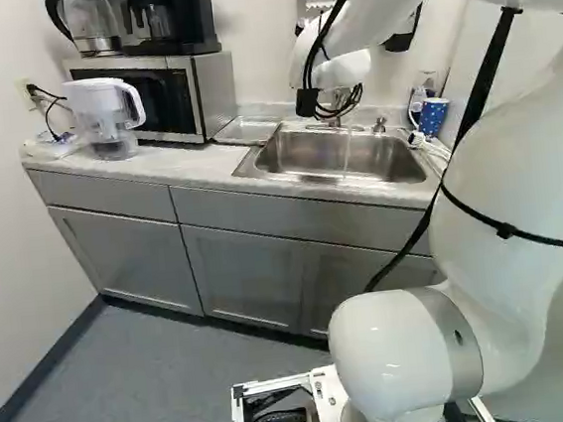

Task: Rinse the cup and place it in the tray

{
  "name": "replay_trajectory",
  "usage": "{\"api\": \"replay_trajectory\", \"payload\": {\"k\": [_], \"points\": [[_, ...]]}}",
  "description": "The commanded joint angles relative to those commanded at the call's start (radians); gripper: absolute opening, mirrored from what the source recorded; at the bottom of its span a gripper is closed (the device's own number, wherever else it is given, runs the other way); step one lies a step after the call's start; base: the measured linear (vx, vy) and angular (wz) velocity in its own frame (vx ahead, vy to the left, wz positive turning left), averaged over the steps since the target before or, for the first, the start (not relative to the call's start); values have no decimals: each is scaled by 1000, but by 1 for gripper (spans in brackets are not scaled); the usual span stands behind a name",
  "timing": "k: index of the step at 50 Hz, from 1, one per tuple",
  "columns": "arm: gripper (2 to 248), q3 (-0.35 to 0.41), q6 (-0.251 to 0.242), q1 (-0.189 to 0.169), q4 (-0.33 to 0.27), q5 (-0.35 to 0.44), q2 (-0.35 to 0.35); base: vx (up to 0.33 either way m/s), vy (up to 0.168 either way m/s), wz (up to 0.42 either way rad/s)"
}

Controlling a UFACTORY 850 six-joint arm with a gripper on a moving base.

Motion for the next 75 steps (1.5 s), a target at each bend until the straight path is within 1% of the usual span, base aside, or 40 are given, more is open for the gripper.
{"api": "replay_trajectory", "payload": {"k": [75], "points": [[126, 0, 788, 0, 0, 0, 0, 0, 0, 0]]}}
